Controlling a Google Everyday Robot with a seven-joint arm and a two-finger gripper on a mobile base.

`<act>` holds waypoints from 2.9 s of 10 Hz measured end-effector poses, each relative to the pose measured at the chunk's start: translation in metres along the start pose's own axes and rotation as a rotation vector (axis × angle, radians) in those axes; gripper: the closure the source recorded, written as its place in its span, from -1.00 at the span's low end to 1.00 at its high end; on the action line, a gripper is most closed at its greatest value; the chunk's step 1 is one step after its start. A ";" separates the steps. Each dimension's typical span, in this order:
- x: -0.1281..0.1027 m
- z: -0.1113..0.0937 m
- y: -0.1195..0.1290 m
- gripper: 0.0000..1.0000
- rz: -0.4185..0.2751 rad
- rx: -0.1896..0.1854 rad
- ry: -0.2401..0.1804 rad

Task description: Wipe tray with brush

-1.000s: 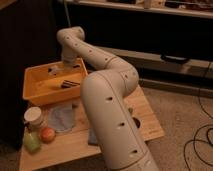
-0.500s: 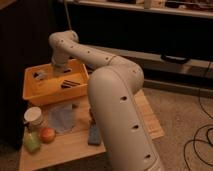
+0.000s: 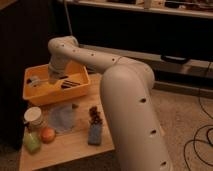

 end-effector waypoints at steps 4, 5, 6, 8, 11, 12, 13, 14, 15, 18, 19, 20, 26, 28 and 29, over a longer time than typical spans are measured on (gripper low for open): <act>0.052 -0.005 0.024 1.00 0.062 -0.021 0.057; 0.072 -0.007 0.029 1.00 0.090 -0.022 0.082; 0.086 -0.009 0.033 1.00 0.112 -0.022 0.102; 0.116 -0.015 0.031 1.00 0.159 -0.012 0.144; 0.147 -0.022 0.026 1.00 0.234 0.008 0.189; 0.161 -0.026 0.021 1.00 0.271 0.023 0.199; 0.171 -0.029 0.015 1.00 0.300 0.037 0.206; 0.180 -0.033 0.006 1.00 0.325 0.051 0.212; 0.186 -0.036 -0.004 1.00 0.344 0.063 0.221; 0.207 -0.055 -0.030 1.00 0.392 0.119 0.250; 0.211 -0.060 -0.037 1.00 0.405 0.134 0.260; 0.211 -0.061 -0.041 1.00 0.410 0.141 0.264; 0.206 -0.085 -0.078 1.00 0.432 0.191 0.223; 0.202 -0.077 -0.085 1.00 0.433 0.185 0.215; 0.192 -0.070 -0.094 1.00 0.426 0.180 0.206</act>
